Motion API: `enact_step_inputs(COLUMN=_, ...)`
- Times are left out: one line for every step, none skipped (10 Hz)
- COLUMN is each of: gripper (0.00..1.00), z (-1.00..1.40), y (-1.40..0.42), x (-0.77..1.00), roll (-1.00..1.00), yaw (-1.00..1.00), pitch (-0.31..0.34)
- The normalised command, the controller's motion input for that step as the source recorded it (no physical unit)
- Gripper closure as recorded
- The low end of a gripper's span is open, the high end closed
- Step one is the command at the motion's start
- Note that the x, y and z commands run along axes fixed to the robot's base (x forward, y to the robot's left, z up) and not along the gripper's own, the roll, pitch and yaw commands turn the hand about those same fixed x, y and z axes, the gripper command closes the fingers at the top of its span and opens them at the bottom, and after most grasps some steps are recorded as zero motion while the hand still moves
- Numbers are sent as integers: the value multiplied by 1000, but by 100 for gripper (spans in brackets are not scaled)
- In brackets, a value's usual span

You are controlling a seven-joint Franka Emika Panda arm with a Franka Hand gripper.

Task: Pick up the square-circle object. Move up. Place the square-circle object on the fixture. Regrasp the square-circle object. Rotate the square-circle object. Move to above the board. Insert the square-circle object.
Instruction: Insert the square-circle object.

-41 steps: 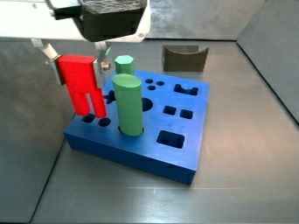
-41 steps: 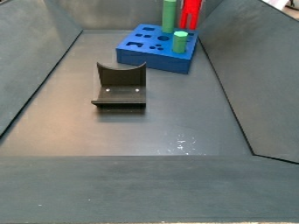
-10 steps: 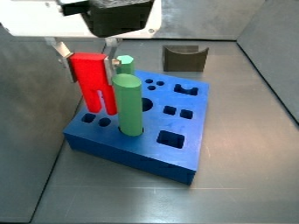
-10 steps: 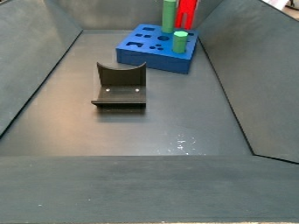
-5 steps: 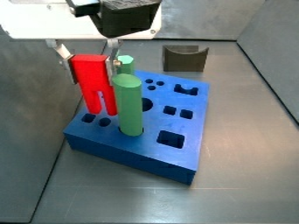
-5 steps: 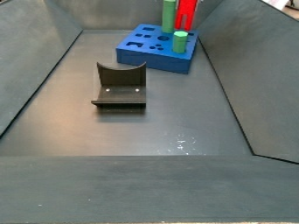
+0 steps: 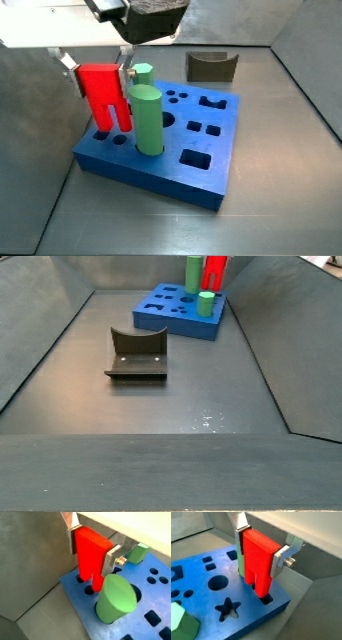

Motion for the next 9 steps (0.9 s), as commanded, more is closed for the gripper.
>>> enact_step_inputs(gripper=100, z=-914, y=-691, x=0, roll=239, yaw=-274, pitch=-97)
enact_step_inputs(gripper=100, z=-729, y=-374, x=0, roll=261, yaw=0, pitch=-160)
enact_step_inputs(gripper=100, z=-77, y=0, x=63, roll=-1, yaw=0, pitch=0)
enact_step_inputs(gripper=100, z=-194, y=54, x=380, roll=0, yaw=-506, pitch=-9)
enact_step_inputs(gripper=100, z=-374, y=63, x=149, roll=39, yaw=-940, pitch=-43)
enact_step_inputs(gripper=100, z=-117, y=200, x=3, roll=20, yaw=-611, pitch=-7)
enact_step_inputs(gripper=100, z=0, y=6, x=-83, roll=0, yaw=-31, pitch=0)
enact_step_inputs(gripper=100, z=-283, y=54, x=-11, roll=114, yaw=0, pitch=0)
enact_step_inputs(gripper=100, z=-837, y=0, x=0, roll=237, yaw=271, pitch=-30)
